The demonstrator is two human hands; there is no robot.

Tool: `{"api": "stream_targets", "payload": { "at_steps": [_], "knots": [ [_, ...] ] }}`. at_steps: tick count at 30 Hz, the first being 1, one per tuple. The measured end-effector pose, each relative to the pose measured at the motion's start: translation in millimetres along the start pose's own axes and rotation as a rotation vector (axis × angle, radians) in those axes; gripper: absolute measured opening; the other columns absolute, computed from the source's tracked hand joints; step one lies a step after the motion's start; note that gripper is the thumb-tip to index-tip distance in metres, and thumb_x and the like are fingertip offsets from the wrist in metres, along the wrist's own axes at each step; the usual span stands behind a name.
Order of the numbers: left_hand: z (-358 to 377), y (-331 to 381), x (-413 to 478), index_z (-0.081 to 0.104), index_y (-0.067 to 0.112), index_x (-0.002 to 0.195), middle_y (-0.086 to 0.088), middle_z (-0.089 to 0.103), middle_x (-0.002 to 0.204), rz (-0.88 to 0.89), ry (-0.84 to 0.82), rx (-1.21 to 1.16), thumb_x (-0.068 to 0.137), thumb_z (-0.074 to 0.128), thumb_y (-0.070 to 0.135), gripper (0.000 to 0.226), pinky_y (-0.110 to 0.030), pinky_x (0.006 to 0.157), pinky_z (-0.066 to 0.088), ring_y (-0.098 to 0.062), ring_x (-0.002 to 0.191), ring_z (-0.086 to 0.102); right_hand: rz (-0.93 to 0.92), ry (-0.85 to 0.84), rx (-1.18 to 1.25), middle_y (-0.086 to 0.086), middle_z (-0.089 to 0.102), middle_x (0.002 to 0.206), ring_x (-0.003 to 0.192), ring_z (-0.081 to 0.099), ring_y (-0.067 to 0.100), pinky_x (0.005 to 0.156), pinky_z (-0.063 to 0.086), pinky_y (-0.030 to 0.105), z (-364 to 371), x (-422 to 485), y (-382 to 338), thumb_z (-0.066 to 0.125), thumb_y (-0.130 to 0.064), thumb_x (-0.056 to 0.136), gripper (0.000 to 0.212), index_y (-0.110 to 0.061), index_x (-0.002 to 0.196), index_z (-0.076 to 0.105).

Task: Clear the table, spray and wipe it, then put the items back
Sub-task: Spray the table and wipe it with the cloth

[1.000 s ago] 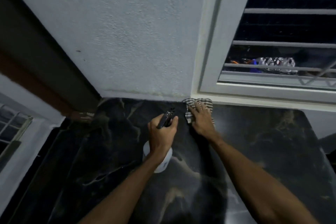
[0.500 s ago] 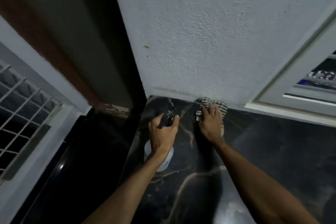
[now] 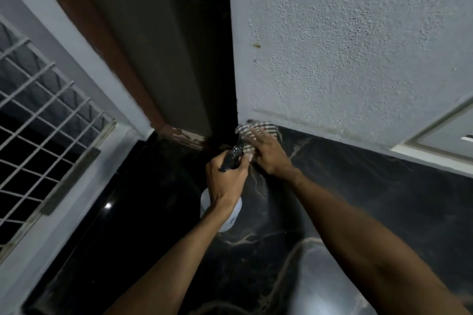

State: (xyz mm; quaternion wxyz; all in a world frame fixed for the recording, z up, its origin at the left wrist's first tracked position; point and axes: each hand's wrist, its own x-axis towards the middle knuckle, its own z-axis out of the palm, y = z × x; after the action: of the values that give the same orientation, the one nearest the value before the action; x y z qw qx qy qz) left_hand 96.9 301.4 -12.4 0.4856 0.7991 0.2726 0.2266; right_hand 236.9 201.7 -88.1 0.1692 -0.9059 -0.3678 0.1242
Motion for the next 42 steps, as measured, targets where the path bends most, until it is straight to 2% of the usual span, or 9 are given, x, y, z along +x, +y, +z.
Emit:
{"api": "stream_targets", "payload": {
  "at_steps": [6,9,12,16,22,25,33,38,42],
  "knots": [
    [-7.1,1.6,-24.9,0.067,0.01,0.066,0.004,0.069,0.062,0.022,0.038,0.022,0.086,0.076,0.019,0.023,-0.023,0.057,0.047,-0.011,0.061,0.068,-0.144,-0.012,0.022,0.009,0.017,0.166,0.155,0.007,0.031,0.127,0.008,0.049,21.8,-62.0,-25.6,0.054,-0.016,0.09,0.068,-0.017,0.154,0.03],
    [-2.6,6.7,-46.2,0.067,0.008,0.064,0.001,0.068,0.06,0.025,0.043,0.031,0.085,0.078,0.02,0.026,-0.029,0.056,0.05,-0.01,0.058,0.065,0.177,0.081,0.072,0.002,0.008,0.168,0.156,0.002,0.03,0.127,0.005,0.048,4.1,-95.1,3.5,0.051,-0.02,0.093,0.066,-0.024,0.155,0.028],
    [5.6,17.9,-73.7,0.067,0.008,0.064,0.002,0.067,0.059,0.03,0.056,0.026,0.084,0.079,0.018,0.025,-0.029,0.057,0.05,-0.007,0.057,0.064,-0.027,0.026,0.057,0.004,0.008,0.168,0.155,0.001,0.026,0.124,-0.006,0.039,9.6,-157.2,-1.8,0.042,-0.022,0.087,0.071,-0.023,0.156,0.026],
    [17.8,38.2,-127.8,0.064,0.012,0.06,0.015,0.056,0.053,0.06,0.065,0.072,0.082,0.08,0.016,0.028,-0.006,0.054,0.039,0.007,0.057,0.061,0.139,0.149,0.194,0.008,0.022,0.165,0.154,0.015,0.03,0.127,0.014,0.045,-8.5,-236.4,51.4,0.04,-0.023,0.081,0.069,-0.018,0.15,0.041],
    [25.7,49.7,-216.3,0.06,0.004,0.058,-0.006,0.061,0.054,0.07,0.046,0.117,0.085,0.079,0.014,0.034,-0.031,0.056,0.046,-0.022,0.052,0.059,0.182,0.13,0.115,0.009,0.021,0.165,0.154,0.013,0.033,0.126,0.014,0.044,-17.2,-349.5,112.5,0.058,-0.002,0.083,0.069,-0.016,0.149,0.043],
    [27.1,60.3,-266.5,0.064,0.008,0.058,0.001,0.06,0.054,0.026,0.095,0.157,0.086,0.077,0.014,0.032,-0.027,0.056,0.047,-0.012,0.052,0.058,0.289,0.159,0.14,0.011,0.023,0.164,0.154,0.013,0.035,0.127,0.012,0.04,-18.3,-384.7,114.5,0.062,-0.007,0.087,0.064,-0.015,0.148,0.044],
    [13.4,53.5,-335.2,0.063,0.011,0.055,0.0,0.062,0.053,-0.208,0.18,0.096,0.087,0.078,0.024,0.037,-0.03,0.057,0.05,-0.016,0.052,0.06,0.224,0.095,0.202,0.018,0.025,0.162,0.151,0.019,0.039,0.127,0.011,0.041,-22.6,-387.4,90.3,0.058,-0.002,0.087,0.059,-0.008,0.145,0.047],
    [-15.9,34.0,-338.8,0.057,0.023,0.05,0.011,0.056,0.048,-0.278,0.264,0.102,0.085,0.079,0.023,0.042,-0.021,0.05,0.043,-0.002,0.047,0.057,-0.189,-0.003,0.119,0.012,0.024,0.163,0.153,0.017,0.034,0.126,0.013,0.048,13.4,-372.9,47.3,0.057,-0.01,0.09,0.059,-0.014,0.148,0.044],
    [-50.0,9.2,-329.7,0.062,0.013,0.053,0.007,0.06,0.05,-0.297,0.312,0.108,0.083,0.081,0.025,0.037,-0.016,0.052,0.043,-0.001,0.053,0.059,0.125,0.071,0.126,0.018,0.021,0.163,0.152,0.017,0.039,0.125,0.013,0.048,14.8,-313.0,24.3,0.05,-0.016,0.092,0.057,-0.011,0.149,0.042]
  ]
}}
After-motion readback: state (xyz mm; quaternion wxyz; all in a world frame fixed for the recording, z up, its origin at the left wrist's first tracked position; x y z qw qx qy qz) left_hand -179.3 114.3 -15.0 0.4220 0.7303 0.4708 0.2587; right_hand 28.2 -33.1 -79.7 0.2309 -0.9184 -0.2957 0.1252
